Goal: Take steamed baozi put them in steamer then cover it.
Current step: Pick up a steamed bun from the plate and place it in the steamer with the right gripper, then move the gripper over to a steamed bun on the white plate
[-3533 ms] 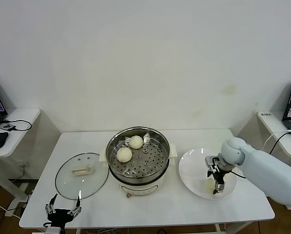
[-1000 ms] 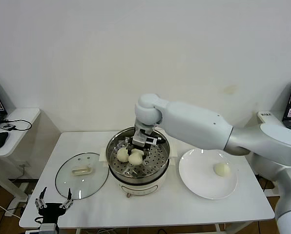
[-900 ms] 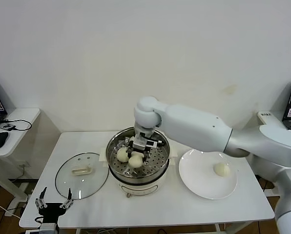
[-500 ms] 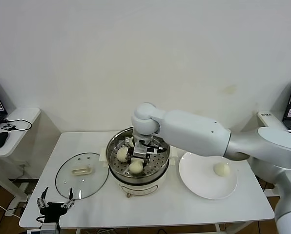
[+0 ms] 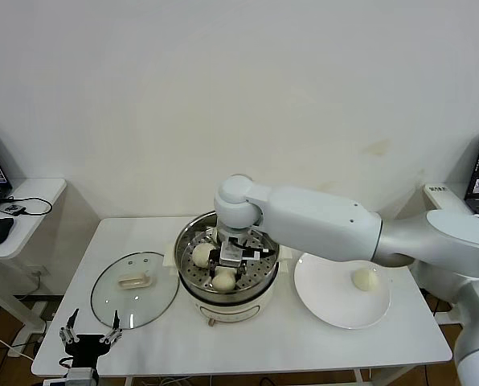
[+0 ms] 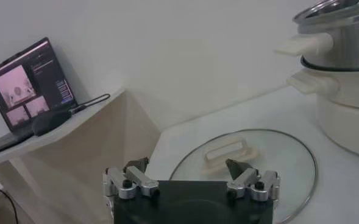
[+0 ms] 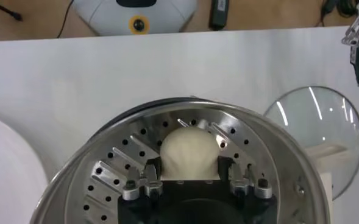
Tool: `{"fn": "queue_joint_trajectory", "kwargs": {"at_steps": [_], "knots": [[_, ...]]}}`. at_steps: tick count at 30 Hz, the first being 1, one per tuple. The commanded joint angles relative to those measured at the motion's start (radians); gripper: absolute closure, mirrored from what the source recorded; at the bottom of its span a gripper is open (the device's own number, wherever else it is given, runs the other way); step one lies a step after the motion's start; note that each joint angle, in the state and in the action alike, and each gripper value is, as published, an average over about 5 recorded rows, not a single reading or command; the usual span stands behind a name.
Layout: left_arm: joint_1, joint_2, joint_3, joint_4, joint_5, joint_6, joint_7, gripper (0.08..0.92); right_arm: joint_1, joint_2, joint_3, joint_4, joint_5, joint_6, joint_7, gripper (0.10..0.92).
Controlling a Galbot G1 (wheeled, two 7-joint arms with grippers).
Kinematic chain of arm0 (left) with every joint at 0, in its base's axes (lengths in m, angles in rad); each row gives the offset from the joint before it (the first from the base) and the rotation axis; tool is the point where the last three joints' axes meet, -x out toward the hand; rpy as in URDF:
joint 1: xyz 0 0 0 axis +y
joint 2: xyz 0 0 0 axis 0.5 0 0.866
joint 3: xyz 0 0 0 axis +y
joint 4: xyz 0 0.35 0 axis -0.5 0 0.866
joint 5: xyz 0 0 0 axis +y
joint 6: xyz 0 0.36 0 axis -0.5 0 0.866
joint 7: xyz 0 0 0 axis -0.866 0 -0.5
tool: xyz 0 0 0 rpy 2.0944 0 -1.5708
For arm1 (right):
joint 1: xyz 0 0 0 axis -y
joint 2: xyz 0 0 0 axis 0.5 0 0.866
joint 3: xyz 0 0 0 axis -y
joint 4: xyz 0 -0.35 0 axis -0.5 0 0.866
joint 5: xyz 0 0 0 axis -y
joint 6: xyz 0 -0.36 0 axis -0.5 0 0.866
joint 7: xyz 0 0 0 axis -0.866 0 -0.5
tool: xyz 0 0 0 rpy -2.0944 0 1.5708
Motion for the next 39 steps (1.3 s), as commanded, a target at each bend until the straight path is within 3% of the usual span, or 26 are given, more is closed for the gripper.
{"fn": "queue_joint_trajectory", "kwargs": {"at_steps": [1, 8, 12, 18, 23, 30, 39], "knots": [[0.001, 0.001, 0.0, -0.002, -0.002, 0.0, 0.0, 0.177, -0.001, 0.0, 0.001, 0.018, -0.011, -0.003, 0.009, 0.448], [-0.001, 0.002, 0.002, -0.002, -0.002, 0.001, 0.002, 0.177, 0.02, -0.005, 0.039, -0.01, 0.007, -0.021, 0.02, 0.265], [-0.004, 0.004, 0.005, -0.004, -0.004, 0.002, 0.007, 0.177, 0.065, -0.045, 0.074, -0.027, 0.074, -0.055, 0.019, 0.208], [-0.005, 0.015, 0.01, -0.012, -0.022, 0.004, 0.038, 0.177, 0.164, -0.155, 0.13, -0.125, 0.286, -0.183, -0.009, 0.203], [-0.01, 0.02, 0.016, -0.025, -0.054, 0.016, 0.048, 0.177, 0.174, -0.299, 0.155, -0.16, 0.411, -0.42, -0.003, 0.203], [-0.004, 0.039, 0.019, -0.034, -0.085, 0.029, 0.057, 0.177, 0.081, -0.495, 0.212, -0.116, 0.378, -0.687, -0.004, 0.203], [-0.008, 0.047, 0.038, -0.025, -0.134, 0.036, 0.065, 0.177, -0.15, -0.641, 0.383, -0.089, 0.208, -0.842, -0.014, 0.203]]}}
